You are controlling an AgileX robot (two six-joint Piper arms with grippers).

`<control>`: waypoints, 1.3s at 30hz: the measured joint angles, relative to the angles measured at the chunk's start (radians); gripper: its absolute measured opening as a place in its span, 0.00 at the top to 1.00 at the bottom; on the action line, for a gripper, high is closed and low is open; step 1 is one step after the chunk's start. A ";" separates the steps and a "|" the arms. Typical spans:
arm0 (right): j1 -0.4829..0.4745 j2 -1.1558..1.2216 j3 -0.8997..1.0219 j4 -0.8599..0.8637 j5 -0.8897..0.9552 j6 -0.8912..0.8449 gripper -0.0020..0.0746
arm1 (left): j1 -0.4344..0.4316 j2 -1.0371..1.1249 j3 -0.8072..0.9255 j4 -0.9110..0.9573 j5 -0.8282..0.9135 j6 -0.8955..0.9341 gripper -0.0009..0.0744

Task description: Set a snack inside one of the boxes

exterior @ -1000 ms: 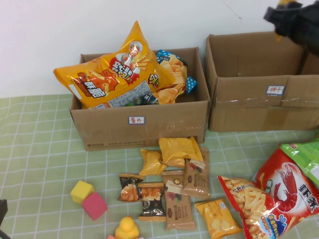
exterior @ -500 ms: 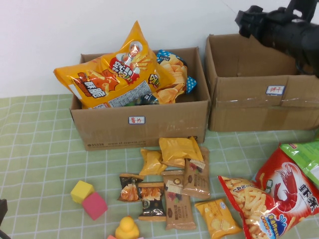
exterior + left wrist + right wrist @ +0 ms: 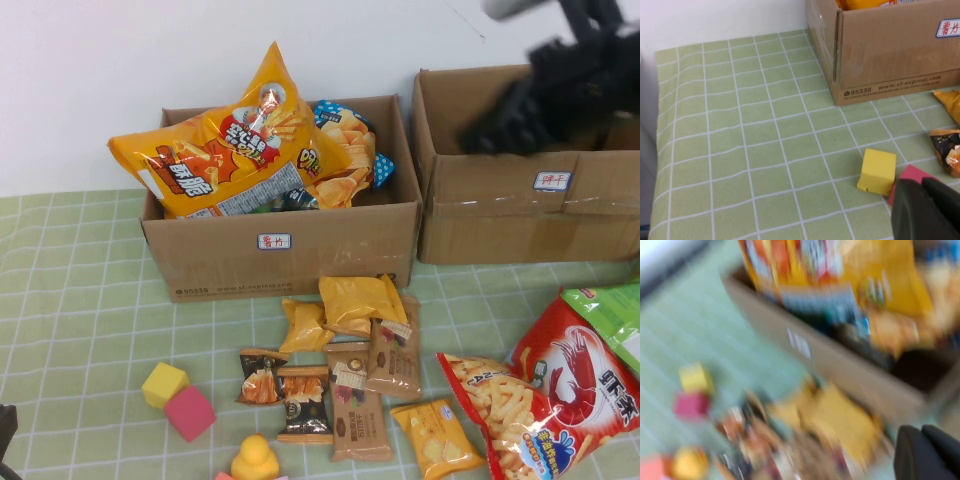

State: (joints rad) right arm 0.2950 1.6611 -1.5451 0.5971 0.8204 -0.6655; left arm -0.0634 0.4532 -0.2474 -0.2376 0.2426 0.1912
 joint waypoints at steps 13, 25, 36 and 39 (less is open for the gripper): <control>0.000 -0.429 0.307 -0.609 -0.070 0.552 0.96 | 0.000 0.000 0.000 0.000 -0.006 0.000 0.99; 0.000 -0.927 0.959 -0.611 -0.195 0.548 0.96 | 0.000 0.000 0.000 0.000 -0.014 0.000 0.99; 0.000 -1.249 1.130 -0.585 -0.152 0.544 0.97 | 0.000 0.000 0.000 0.000 -0.015 0.000 0.99; 0.000 -1.261 1.134 -0.585 -0.148 0.544 0.97 | 0.000 0.000 0.000 0.002 -0.015 0.000 0.99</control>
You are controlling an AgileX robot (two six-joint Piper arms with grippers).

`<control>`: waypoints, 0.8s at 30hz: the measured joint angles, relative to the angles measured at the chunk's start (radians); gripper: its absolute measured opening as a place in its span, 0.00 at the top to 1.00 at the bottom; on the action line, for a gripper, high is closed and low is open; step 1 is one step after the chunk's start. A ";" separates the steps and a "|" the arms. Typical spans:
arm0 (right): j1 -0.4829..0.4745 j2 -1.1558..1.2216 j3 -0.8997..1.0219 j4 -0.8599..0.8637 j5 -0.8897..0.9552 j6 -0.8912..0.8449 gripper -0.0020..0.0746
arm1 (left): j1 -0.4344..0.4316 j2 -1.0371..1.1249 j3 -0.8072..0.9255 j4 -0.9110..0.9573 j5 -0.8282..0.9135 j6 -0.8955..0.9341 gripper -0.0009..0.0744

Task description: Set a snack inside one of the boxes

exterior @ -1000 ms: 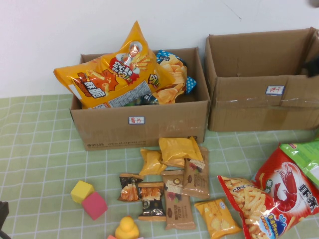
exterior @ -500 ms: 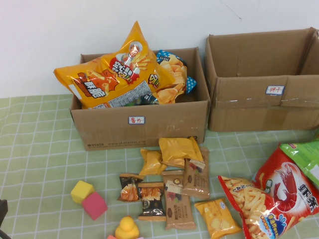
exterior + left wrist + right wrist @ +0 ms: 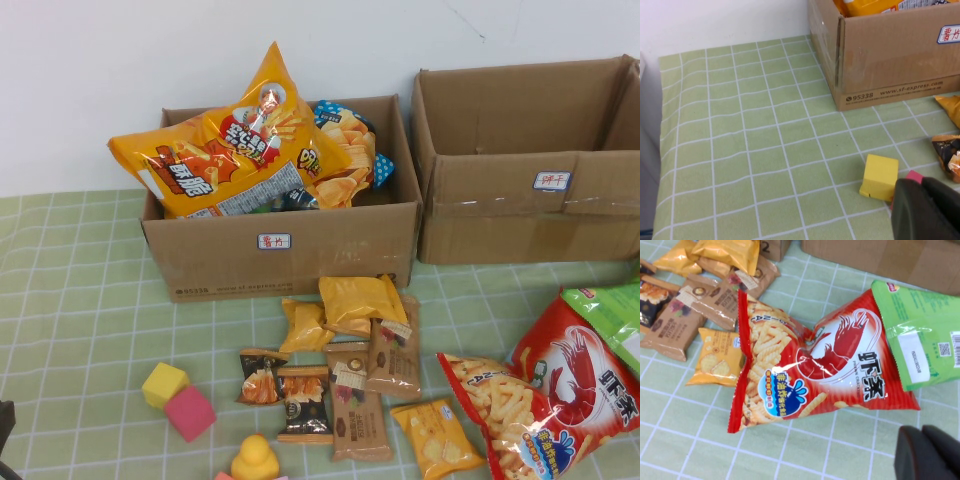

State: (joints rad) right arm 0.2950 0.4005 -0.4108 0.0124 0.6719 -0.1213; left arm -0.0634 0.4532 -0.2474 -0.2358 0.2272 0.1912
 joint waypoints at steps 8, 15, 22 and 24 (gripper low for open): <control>0.000 0.000 0.000 0.002 0.000 0.000 0.97 | 0.000 0.000 0.000 -0.002 0.000 0.000 0.99; 0.000 0.000 0.000 0.004 0.000 0.000 0.97 | 0.000 0.000 0.000 -0.002 0.000 0.000 0.99; 0.000 0.000 0.000 0.015 0.000 0.000 0.98 | 0.014 -0.074 0.001 0.007 0.029 0.000 0.99; 0.000 0.000 0.000 0.016 0.000 0.000 0.98 | 0.032 -0.125 0.001 0.020 0.042 0.000 0.99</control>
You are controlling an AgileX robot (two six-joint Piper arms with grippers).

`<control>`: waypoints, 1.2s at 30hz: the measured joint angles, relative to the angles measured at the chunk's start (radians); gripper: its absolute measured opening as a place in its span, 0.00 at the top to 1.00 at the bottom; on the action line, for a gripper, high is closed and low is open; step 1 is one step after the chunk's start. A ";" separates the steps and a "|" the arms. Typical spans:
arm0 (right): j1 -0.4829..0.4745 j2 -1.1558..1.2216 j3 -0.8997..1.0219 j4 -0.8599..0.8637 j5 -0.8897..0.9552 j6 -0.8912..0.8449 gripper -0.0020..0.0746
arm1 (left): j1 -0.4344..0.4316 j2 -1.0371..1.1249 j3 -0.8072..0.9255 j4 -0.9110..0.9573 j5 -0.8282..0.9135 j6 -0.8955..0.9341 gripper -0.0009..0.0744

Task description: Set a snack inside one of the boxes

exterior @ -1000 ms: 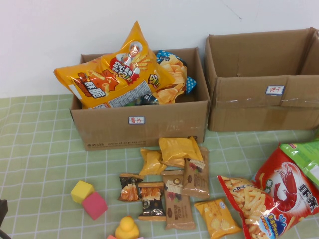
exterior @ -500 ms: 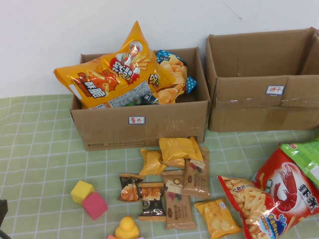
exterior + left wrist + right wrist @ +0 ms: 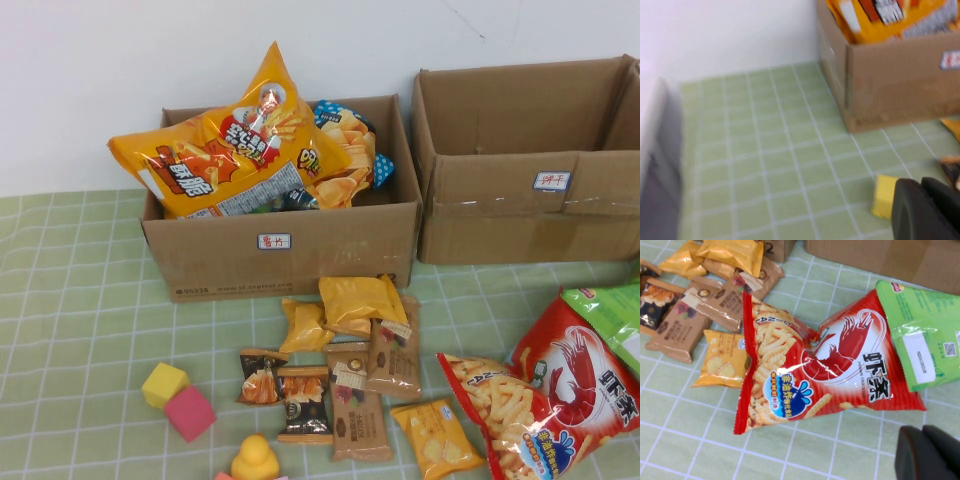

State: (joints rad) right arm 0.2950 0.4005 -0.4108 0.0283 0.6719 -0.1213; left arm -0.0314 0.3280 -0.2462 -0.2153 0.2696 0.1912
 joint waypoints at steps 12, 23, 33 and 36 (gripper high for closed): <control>0.000 0.000 0.000 0.005 0.000 0.000 0.98 | 0.018 -0.324 0.075 0.185 0.261 0.021 0.99; 0.000 -0.001 0.000 0.006 0.000 0.000 0.98 | 0.000 -0.342 0.263 0.097 0.039 -0.017 0.99; 0.000 -0.001 0.000 0.006 0.000 0.000 0.98 | -0.012 -0.342 0.262 0.084 0.067 0.062 0.99; 0.000 -0.001 0.000 0.006 0.000 0.000 0.98 | -0.012 -0.342 0.262 0.082 0.070 0.062 0.99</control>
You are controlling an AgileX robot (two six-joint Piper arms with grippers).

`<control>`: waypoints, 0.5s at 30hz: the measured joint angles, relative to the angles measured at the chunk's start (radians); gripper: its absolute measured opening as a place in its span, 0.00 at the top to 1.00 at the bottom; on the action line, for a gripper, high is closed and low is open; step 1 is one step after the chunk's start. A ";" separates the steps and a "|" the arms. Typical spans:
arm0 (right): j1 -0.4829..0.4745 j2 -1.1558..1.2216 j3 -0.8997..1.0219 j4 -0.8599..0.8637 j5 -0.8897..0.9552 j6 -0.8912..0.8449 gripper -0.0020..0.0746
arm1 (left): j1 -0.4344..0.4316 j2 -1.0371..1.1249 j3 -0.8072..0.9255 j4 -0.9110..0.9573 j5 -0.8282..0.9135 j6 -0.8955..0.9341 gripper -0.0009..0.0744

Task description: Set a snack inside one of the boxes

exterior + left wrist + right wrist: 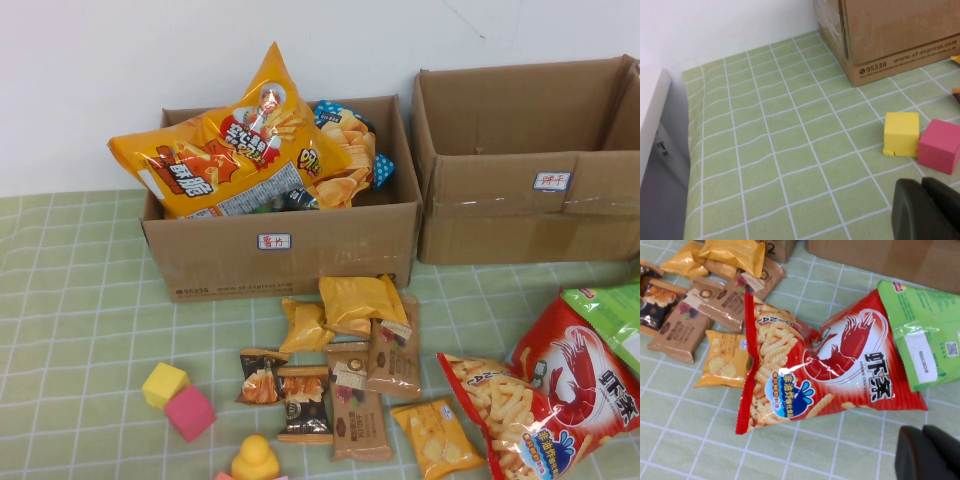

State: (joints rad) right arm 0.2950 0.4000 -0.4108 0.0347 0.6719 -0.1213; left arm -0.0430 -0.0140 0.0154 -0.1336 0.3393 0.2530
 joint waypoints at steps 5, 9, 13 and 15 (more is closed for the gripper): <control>0.000 0.000 0.000 0.000 0.000 0.000 0.98 | 0.000 0.000 -0.002 0.000 0.002 -0.011 0.99; 0.000 0.000 0.000 0.000 0.000 0.000 0.98 | 0.000 0.000 -0.002 0.000 0.003 -0.039 0.99; 0.000 0.000 0.000 0.000 0.000 0.000 0.98 | 0.000 0.000 -0.002 0.003 0.005 -0.146 0.99; 0.000 0.000 0.000 0.000 0.000 0.000 0.98 | 0.000 0.000 -0.002 0.025 0.007 -0.194 0.99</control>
State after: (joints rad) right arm 0.2950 0.4000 -0.4108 0.0347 0.6719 -0.1213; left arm -0.0430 -0.0140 0.0135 -0.1086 0.3461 0.0592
